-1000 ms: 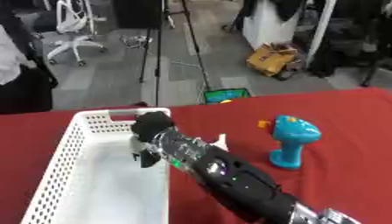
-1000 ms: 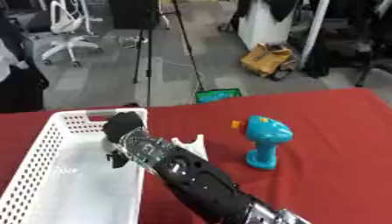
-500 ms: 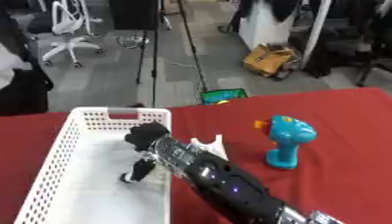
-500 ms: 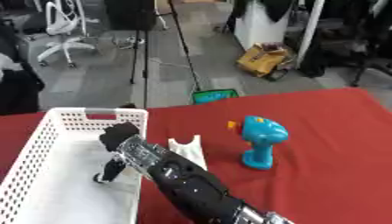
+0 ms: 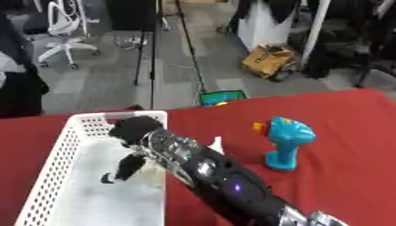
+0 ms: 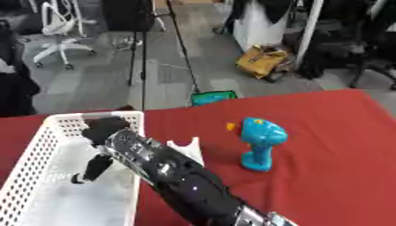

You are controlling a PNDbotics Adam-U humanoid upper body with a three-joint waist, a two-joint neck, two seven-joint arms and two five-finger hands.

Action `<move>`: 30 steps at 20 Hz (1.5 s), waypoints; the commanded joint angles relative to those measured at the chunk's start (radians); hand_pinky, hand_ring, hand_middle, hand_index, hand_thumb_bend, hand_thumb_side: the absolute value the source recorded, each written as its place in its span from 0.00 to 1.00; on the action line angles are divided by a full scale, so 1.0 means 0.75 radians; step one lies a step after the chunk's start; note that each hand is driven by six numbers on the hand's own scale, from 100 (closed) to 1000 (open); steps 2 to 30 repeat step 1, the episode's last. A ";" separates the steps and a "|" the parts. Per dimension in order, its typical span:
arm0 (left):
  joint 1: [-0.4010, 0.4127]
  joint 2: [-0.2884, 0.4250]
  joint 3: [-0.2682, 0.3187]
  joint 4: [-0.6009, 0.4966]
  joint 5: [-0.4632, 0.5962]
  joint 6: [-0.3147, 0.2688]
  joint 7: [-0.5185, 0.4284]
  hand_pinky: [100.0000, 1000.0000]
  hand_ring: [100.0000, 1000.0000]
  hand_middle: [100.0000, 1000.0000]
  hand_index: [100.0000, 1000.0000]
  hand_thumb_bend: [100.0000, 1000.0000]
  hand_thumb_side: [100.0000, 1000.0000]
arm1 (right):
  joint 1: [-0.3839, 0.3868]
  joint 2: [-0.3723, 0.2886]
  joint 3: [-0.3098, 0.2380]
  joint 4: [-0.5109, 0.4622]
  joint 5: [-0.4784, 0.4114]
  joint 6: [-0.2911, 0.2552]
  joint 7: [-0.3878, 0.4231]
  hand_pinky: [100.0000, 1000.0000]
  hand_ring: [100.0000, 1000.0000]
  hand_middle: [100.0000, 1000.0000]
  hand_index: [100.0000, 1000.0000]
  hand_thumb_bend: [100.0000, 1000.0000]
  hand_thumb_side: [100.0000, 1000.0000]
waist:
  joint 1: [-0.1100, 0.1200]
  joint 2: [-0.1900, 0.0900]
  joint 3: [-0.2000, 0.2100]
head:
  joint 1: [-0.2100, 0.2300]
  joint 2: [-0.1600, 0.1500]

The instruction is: Pick up objects on the table and place them in the box.

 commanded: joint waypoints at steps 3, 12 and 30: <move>-0.022 0.004 -0.004 -0.026 0.004 0.002 -0.002 0.55 0.62 0.64 0.67 0.00 0.78 | -0.052 -0.026 -0.018 -0.089 -0.037 0.026 -0.019 0.80 0.84 0.92 0.96 0.66 0.79 | 0.004 -0.035 -0.001 | -0.003 -0.012; -0.022 0.004 -0.004 -0.026 0.004 0.002 -0.002 0.55 0.62 0.64 0.67 0.00 0.78 | -0.052 -0.026 -0.018 -0.089 -0.037 0.026 -0.019 0.80 0.84 0.92 0.96 0.66 0.79 | 0.004 -0.035 -0.001 | -0.003 -0.012; -0.022 0.004 -0.004 -0.026 0.004 0.002 -0.002 0.55 0.62 0.64 0.67 0.00 0.78 | -0.052 -0.026 -0.018 -0.089 -0.037 0.026 -0.019 0.80 0.84 0.92 0.96 0.66 0.79 | 0.004 -0.035 -0.001 | -0.003 -0.012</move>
